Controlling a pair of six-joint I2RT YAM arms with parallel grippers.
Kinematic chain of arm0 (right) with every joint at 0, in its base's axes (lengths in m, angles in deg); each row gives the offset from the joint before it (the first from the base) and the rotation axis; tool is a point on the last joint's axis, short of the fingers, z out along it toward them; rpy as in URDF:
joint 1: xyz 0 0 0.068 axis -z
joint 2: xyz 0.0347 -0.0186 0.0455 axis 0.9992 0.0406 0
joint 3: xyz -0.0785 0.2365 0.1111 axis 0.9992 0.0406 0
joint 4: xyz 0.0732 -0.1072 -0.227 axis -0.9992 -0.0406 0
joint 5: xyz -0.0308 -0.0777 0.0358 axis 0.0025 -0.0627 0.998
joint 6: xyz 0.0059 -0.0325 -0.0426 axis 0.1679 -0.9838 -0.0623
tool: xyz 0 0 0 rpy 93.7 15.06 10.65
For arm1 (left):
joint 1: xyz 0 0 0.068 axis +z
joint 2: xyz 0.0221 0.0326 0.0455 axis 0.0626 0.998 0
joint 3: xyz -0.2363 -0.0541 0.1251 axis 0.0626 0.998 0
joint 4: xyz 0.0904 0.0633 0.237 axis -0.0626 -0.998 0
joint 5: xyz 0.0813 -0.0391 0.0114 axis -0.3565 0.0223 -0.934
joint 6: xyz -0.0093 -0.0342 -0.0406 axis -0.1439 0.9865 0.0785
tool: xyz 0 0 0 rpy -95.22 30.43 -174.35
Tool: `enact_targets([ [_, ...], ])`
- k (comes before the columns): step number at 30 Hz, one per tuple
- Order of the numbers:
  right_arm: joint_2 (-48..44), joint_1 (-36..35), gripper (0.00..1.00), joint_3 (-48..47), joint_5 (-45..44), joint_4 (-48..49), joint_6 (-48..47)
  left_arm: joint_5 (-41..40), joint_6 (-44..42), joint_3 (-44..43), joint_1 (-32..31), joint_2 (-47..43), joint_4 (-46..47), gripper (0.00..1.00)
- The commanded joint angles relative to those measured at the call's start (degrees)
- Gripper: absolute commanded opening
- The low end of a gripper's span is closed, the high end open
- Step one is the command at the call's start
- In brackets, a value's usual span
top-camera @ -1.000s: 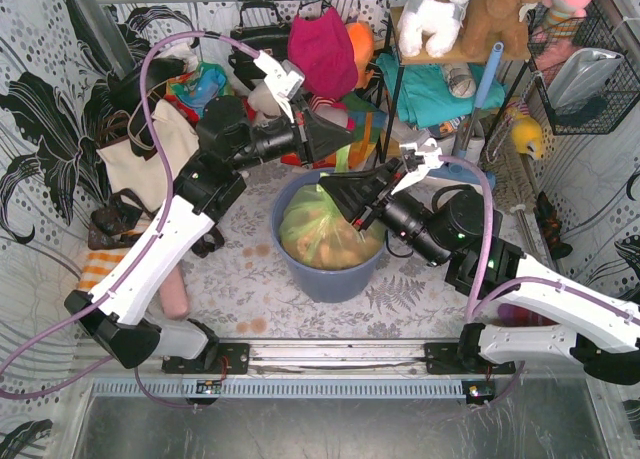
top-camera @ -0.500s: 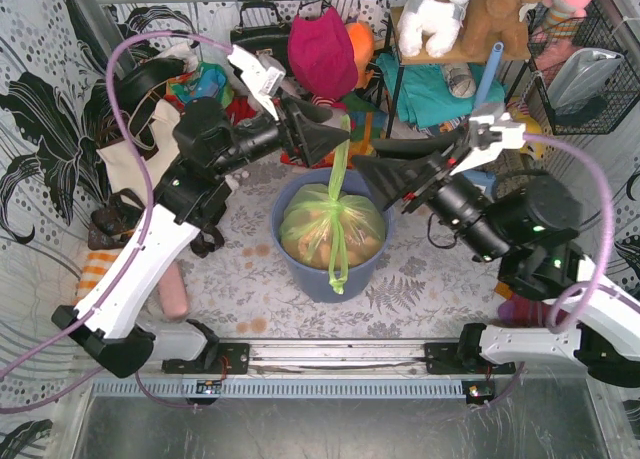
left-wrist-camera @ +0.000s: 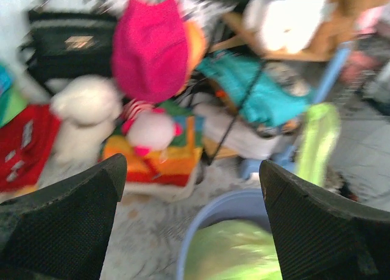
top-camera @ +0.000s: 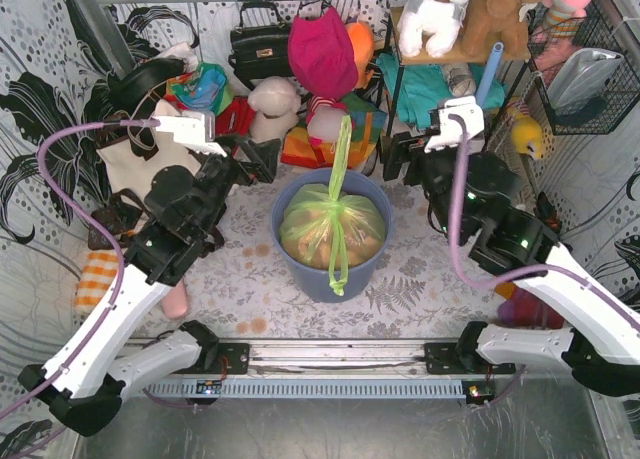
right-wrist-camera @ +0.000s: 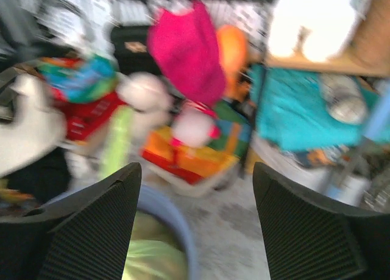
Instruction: Tie the trash bag
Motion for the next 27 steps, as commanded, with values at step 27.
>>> enact_targets([
  [27,8.5,50.1,0.97,74.4,7.0,60.6,2.5,-31.9,-2.2,56.9,16.6,8.6,51.6,0.98],
])
